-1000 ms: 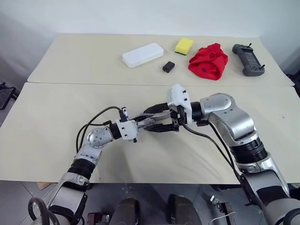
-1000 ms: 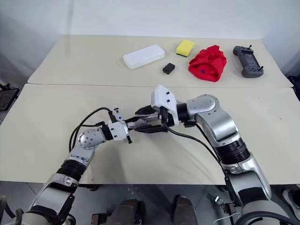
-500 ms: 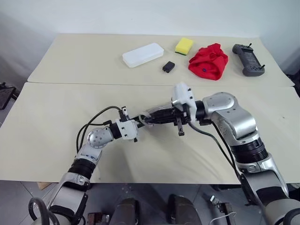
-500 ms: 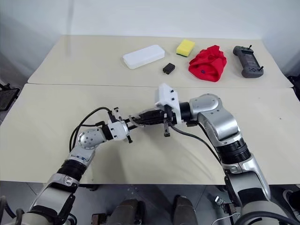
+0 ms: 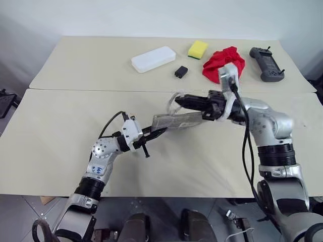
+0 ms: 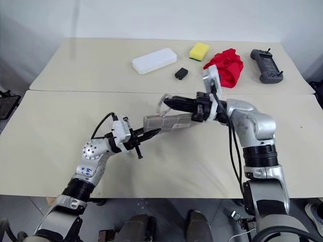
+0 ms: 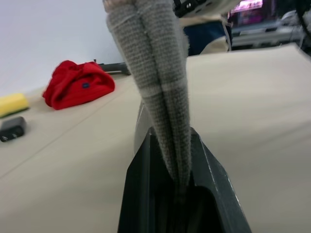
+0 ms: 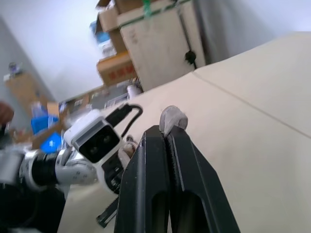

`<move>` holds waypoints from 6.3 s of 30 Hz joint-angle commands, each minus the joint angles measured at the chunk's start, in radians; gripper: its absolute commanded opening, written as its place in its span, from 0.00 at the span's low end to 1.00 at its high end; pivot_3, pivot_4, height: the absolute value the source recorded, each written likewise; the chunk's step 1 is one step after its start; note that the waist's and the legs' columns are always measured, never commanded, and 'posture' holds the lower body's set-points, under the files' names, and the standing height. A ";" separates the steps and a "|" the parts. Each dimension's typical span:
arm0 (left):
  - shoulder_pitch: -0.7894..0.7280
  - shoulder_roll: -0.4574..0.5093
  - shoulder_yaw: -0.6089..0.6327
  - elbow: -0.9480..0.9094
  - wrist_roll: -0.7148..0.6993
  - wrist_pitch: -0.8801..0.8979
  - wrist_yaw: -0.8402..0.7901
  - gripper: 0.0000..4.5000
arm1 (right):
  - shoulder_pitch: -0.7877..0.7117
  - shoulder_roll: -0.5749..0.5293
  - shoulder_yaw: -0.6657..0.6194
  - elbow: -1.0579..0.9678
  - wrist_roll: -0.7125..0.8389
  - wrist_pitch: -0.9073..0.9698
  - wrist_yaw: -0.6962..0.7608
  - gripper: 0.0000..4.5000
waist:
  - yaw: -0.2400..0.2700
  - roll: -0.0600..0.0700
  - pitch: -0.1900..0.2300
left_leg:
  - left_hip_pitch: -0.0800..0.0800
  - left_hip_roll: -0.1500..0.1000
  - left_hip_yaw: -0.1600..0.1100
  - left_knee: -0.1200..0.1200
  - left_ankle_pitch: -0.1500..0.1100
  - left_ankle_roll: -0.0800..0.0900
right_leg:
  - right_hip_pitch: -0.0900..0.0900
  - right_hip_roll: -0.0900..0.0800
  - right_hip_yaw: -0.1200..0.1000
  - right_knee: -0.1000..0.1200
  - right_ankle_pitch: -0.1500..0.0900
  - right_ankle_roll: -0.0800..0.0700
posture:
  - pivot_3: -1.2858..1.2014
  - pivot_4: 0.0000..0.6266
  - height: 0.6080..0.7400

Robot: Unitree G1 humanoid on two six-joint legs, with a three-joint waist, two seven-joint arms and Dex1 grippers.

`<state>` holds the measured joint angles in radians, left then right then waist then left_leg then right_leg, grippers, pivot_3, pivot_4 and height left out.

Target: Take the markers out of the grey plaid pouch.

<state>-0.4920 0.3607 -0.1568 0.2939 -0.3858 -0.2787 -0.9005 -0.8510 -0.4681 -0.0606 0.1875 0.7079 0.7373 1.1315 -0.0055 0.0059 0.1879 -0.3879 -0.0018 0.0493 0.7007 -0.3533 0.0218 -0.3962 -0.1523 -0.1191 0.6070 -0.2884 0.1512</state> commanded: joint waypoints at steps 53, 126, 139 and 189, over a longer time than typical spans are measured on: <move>-0.054 -0.153 0.039 0.017 -0.065 0.394 -0.267 0.00 | 0.185 -0.601 -0.227 0.050 -0.103 -0.220 0.222 0.01 | 0.025 0.001 0.000 | 0.002 0.001 0.006 0.000 0.000 0.000 | 0.001 0.001 0.004 -0.001 0.000 0.000 | 0.52 0.24 1.00; 0.067 -0.163 0.035 0.014 0.068 0.108 -0.141 0.00 | 0.240 -0.399 0.536 -0.672 -0.738 0.009 -0.060 0.86 | 0.025 -0.001 -0.002 | 0.003 0.001 -0.006 0.007 0.000 0.000 | 0.004 0.001 0.003 0.002 0.001 -0.002 | 0.52 0.24 1.00; 0.065 -0.157 0.042 0.016 0.063 0.120 -0.142 0.00 | 0.238 -0.331 0.573 -0.568 -0.871 -0.069 -0.130 0.57 | 0.020 -0.001 -0.002 | 0.003 0.001 -0.006 0.007 0.000 0.000 | 0.004 0.001 0.003 0.002 0.001 -0.002 | 0.52 0.24 1.00; 0.045 -0.144 0.049 -0.046 -0.026 0.307 -0.237 0.00 | 0.582 -0.464 -0.234 0.069 -0.272 -0.234 -0.248 0.11 | 0.029 0.001 -0.002 | 0.003 0.001 0.005 0.004 0.000 0.002 | 0.003 0.000 0.004 0.000 0.002 -0.002 | 0.52 0.24 1.00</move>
<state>-0.4360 0.2251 -0.1040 0.2818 -0.3911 0.0215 -1.1274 -0.2704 -0.9084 -0.2761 0.2797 0.4488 0.5366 0.8827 0.0234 0.0064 0.1855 -0.3851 -0.0007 0.0545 0.7047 -0.3535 0.0235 -0.3930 -0.1519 -0.1149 0.6070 -0.2865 0.1495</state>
